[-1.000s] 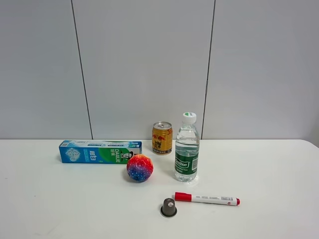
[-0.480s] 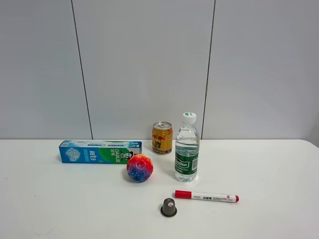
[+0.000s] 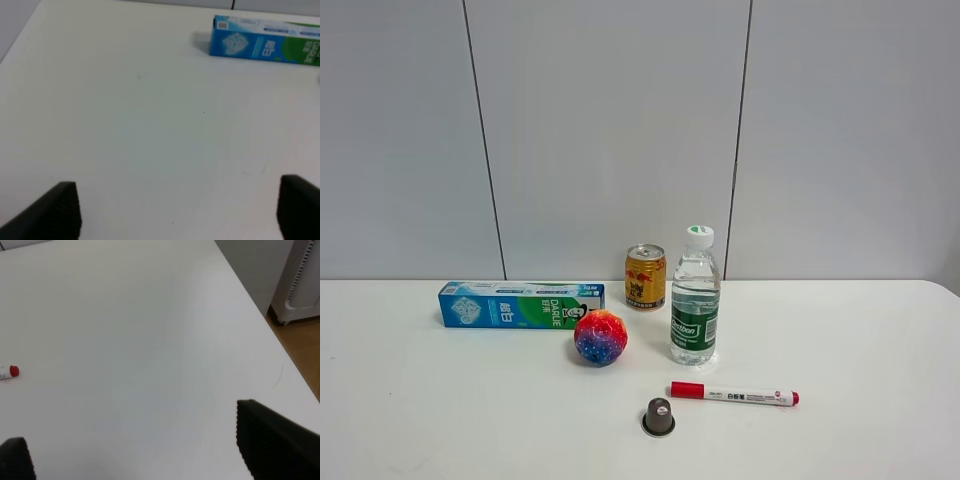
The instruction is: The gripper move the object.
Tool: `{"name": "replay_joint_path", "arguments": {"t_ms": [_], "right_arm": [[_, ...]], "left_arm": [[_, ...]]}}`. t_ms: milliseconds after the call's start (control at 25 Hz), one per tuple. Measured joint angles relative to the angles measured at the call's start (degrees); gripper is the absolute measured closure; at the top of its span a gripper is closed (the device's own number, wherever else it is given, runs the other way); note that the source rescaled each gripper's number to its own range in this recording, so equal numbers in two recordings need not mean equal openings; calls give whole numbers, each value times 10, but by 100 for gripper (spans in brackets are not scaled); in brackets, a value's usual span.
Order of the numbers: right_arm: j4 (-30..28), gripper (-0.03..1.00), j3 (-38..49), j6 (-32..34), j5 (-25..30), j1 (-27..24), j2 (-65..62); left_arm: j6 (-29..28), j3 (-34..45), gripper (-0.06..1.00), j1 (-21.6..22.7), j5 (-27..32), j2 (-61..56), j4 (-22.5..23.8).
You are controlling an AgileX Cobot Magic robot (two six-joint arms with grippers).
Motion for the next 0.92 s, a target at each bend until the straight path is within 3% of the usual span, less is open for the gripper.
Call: {"name": "replay_joint_path", "arguments": {"t_ms": [920], "right_arm": [[0,-3,0,0,0,0,0]], "left_arm": [[0,0,22,0,0,0,0]]}}
